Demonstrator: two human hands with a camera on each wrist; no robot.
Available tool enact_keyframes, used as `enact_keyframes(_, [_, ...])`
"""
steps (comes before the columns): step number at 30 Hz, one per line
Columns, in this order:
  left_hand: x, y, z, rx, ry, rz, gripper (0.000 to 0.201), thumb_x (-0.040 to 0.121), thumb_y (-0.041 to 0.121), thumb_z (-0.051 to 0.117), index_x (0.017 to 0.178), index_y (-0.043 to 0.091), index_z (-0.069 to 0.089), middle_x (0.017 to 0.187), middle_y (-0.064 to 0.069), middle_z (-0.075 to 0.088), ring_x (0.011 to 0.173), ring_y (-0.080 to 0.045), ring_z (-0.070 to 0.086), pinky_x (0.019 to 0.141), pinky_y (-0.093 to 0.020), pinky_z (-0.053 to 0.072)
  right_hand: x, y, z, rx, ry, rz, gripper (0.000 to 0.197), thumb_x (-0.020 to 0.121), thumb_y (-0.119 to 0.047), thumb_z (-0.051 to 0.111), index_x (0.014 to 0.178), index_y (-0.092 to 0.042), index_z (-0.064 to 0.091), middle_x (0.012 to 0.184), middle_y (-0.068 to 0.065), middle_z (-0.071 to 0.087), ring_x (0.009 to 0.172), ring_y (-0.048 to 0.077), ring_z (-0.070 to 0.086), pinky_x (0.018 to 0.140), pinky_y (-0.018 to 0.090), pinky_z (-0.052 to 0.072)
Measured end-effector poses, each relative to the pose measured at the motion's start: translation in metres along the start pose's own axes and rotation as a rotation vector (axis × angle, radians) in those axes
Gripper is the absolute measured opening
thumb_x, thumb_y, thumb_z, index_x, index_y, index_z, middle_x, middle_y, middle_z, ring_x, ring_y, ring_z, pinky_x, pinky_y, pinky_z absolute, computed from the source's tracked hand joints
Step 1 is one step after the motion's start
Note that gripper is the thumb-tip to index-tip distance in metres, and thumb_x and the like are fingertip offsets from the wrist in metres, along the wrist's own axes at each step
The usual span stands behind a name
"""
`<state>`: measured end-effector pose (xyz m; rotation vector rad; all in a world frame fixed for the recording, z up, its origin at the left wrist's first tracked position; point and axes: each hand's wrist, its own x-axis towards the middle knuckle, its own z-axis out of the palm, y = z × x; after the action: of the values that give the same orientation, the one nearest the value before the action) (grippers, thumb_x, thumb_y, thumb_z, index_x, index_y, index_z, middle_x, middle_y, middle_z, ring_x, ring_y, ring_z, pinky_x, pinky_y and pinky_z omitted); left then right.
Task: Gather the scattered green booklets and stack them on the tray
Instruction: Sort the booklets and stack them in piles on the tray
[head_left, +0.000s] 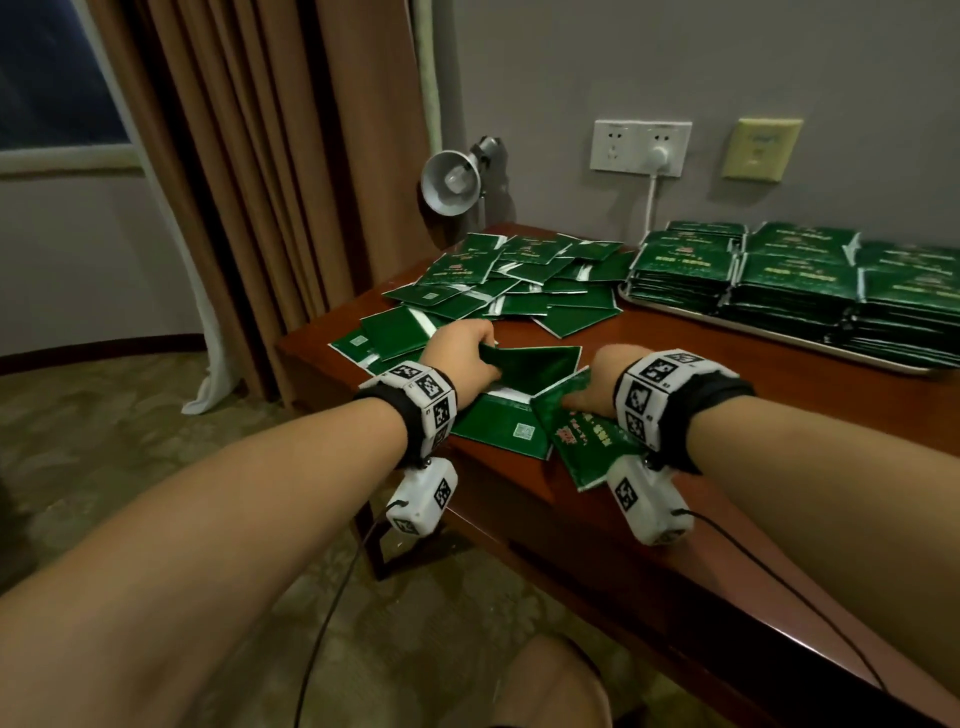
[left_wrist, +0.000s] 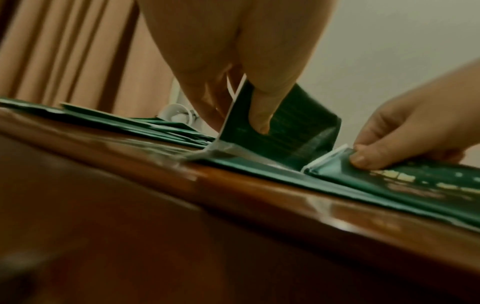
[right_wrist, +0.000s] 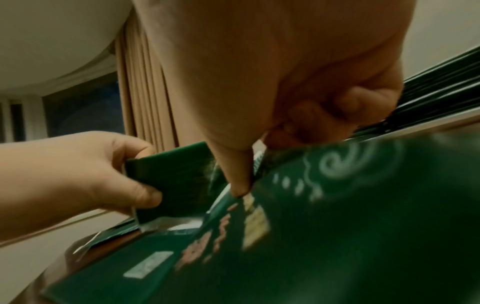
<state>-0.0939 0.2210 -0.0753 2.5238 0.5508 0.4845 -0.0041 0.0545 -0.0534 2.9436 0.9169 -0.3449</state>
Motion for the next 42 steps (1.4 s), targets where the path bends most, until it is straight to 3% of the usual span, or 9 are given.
enact_keyframes(3, [-0.001, 0.017, 0.012, 0.023, -0.012, 0.043, 0.025, 0.075, 0.004, 0.070, 0.066, 0.017, 0.050, 0.080, -0.003, 0.064, 0.078, -0.024, 0.059, 0.065, -0.034, 0.050, -0.007, 0.033, -0.012, -0.025, -0.013, 0.088, 0.026, 0.089, -0.036, 0.063, 0.079, -0.013, 0.063, 0.075, 0.004, 0.059, 0.074, 0.024, 0.060, 0.061, 0.028, 0.045])
enact_keyframes(9, [-0.006, 0.065, 0.037, 0.089, -0.122, 0.121, 0.024, 0.081, -0.003, 0.062, 0.080, 0.021, 0.059, 0.111, -0.004, 0.067, 0.105, -0.025, 0.061, 0.092, -0.038, 0.050, -0.059, 0.091, -0.036, -0.056, -0.086, 0.184, 0.025, 0.096, -0.025, 0.053, 0.087, -0.006, 0.066, 0.069, 0.005, 0.056, 0.069, 0.016, 0.058, 0.057, 0.022, 0.048])
enact_keyframes(11, [-0.014, 0.079, 0.043, 0.068, -0.197, 0.173, 0.036, 0.076, -0.010, 0.055, 0.077, 0.025, 0.063, 0.116, -0.001, 0.066, 0.109, -0.022, 0.060, 0.093, -0.037, 0.051, -0.077, 0.111, -0.031, -0.176, -0.147, 0.194, 0.014, 0.094, -0.016, 0.058, 0.086, -0.008, 0.066, 0.081, 0.007, 0.060, 0.074, 0.016, 0.055, 0.072, 0.021, 0.055])
enact_keyframes(14, [-0.025, 0.099, 0.047, 0.138, -0.345, 0.211, 0.045, 0.072, -0.005, 0.049, 0.091, 0.032, 0.067, 0.122, 0.009, 0.060, 0.105, -0.019, 0.060, 0.084, -0.038, 0.056, -0.094, 0.127, -0.024, -0.370, -0.043, 0.211, 0.013, 0.086, -0.032, 0.065, 0.085, -0.020, 0.071, 0.077, -0.001, 0.062, 0.069, 0.019, 0.058, 0.071, 0.028, 0.052])
enact_keyframes(17, [-0.030, 0.114, 0.048, 0.163, -0.399, 0.232, 0.048, 0.072, 0.003, 0.053, 0.108, 0.033, 0.061, 0.121, 0.009, 0.052, 0.094, -0.018, 0.059, 0.071, -0.036, 0.057, -0.092, 0.130, -0.015, -0.325, -0.083, 0.187, 0.043, 0.090, -0.050, 0.058, 0.112, -0.015, 0.066, 0.097, 0.002, 0.063, 0.080, 0.022, 0.054, 0.065, 0.025, 0.043])
enact_keyframes(20, [-0.029, 0.121, 0.059, 0.255, -0.485, 0.275, 0.062, 0.077, 0.022, 0.070, 0.135, 0.026, 0.047, 0.135, -0.001, 0.046, 0.119, -0.022, 0.048, 0.095, -0.039, 0.048, -0.087, 0.125, -0.009, -0.298, -0.045, 0.090, 0.079, 0.070, -0.074, 0.061, 0.121, -0.015, 0.053, 0.114, 0.006, 0.059, 0.100, 0.026, 0.058, 0.081, 0.033, 0.050])
enact_keyframes(23, [-0.029, 0.119, 0.073, 0.453, -0.596, 0.338, 0.090, 0.077, 0.048, 0.073, 0.151, 0.025, 0.027, 0.150, -0.003, 0.035, 0.135, -0.028, 0.034, 0.112, -0.043, 0.031, -0.086, 0.117, -0.001, -0.428, -0.135, -0.035, 0.089, 0.064, -0.077, 0.065, 0.134, -0.025, 0.047, 0.126, 0.001, 0.053, 0.112, 0.026, 0.048, 0.092, 0.039, 0.045])
enact_keyframes(32, [-0.035, 0.099, 0.081, 0.423, -0.472, 0.189, 0.087, 0.069, 0.074, 0.064, 0.141, 0.036, 0.036, 0.128, -0.003, 0.036, 0.120, -0.023, 0.031, 0.105, -0.045, 0.035, -0.089, 0.135, 0.016, -0.423, -0.068, -0.017, 0.106, 0.056, -0.091, 0.053, 0.135, -0.021, 0.040, 0.126, 0.006, 0.045, 0.117, 0.029, 0.041, 0.092, 0.050, 0.045])
enact_keyframes(42, [-0.043, 0.107, 0.085, 0.378, -0.471, 0.197, 0.080, 0.080, 0.061, 0.064, 0.146, 0.026, 0.033, 0.139, -0.004, 0.036, 0.129, -0.025, 0.031, 0.110, -0.042, 0.031, -0.089, 0.137, 0.026, -0.311, -0.070, 0.035, 0.106, 0.060, -0.089, 0.053, 0.136, -0.016, 0.040, 0.129, 0.009, 0.045, 0.121, 0.029, 0.038, 0.096, 0.049, 0.043])
